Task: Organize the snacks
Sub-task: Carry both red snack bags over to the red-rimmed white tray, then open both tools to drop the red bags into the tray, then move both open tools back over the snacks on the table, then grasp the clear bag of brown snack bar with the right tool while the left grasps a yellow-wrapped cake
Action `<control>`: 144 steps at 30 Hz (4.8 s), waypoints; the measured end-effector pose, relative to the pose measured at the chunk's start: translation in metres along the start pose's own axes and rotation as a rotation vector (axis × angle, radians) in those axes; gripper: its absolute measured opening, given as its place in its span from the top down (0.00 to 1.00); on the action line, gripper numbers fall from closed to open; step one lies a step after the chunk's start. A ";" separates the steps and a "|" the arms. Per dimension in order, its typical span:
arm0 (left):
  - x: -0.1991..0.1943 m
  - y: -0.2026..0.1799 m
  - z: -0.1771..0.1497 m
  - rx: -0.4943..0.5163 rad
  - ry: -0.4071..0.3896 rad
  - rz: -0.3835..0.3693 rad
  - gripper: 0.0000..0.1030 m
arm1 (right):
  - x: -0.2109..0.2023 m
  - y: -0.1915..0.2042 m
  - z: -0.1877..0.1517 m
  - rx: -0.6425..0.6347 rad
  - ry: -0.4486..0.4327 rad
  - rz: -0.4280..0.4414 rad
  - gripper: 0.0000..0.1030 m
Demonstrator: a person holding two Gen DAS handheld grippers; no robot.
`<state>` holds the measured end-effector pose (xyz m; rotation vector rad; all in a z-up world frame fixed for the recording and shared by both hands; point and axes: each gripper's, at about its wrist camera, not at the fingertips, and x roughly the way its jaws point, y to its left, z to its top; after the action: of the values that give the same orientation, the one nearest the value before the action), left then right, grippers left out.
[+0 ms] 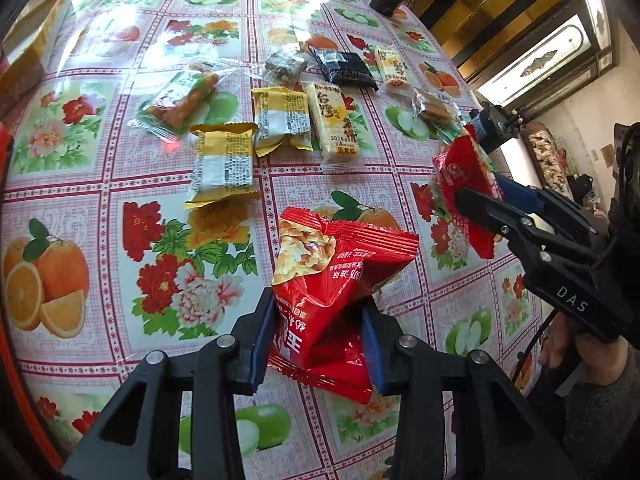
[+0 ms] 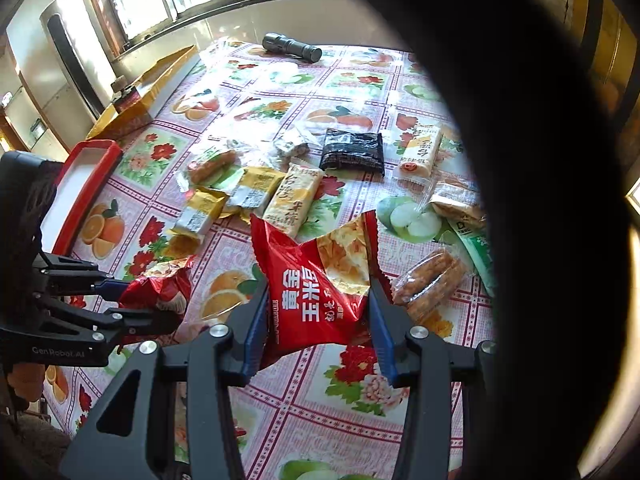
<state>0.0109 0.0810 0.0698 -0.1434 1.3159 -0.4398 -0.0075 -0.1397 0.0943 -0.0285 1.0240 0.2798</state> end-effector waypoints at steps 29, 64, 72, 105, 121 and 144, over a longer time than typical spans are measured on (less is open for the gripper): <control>-0.161 0.235 -0.025 -0.120 -0.237 0.317 0.62 | 0.071 0.329 0.104 -0.159 -0.045 0.210 0.53; -0.156 0.266 -0.016 -0.153 -0.240 0.445 0.51 | 0.090 0.330 0.112 -0.144 -0.008 0.174 0.43; -0.170 0.230 -0.042 -0.118 -0.290 0.451 0.49 | 0.059 0.327 0.084 -0.150 0.012 0.224 0.43; -0.011 0.020 0.001 -0.020 -0.084 0.310 0.46 | -0.012 -0.002 -0.071 0.344 0.067 0.029 0.41; 0.042 0.018 0.082 -0.115 0.004 0.282 0.46 | -0.007 -0.043 -0.071 0.391 0.050 0.026 0.41; 0.046 0.029 0.075 -0.107 0.004 0.215 0.62 | 0.060 -0.082 0.005 0.459 0.075 -0.241 0.62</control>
<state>0.0973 0.0787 0.0378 -0.0890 1.3425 -0.1876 0.0457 -0.2050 0.0372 0.2526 1.1274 -0.1805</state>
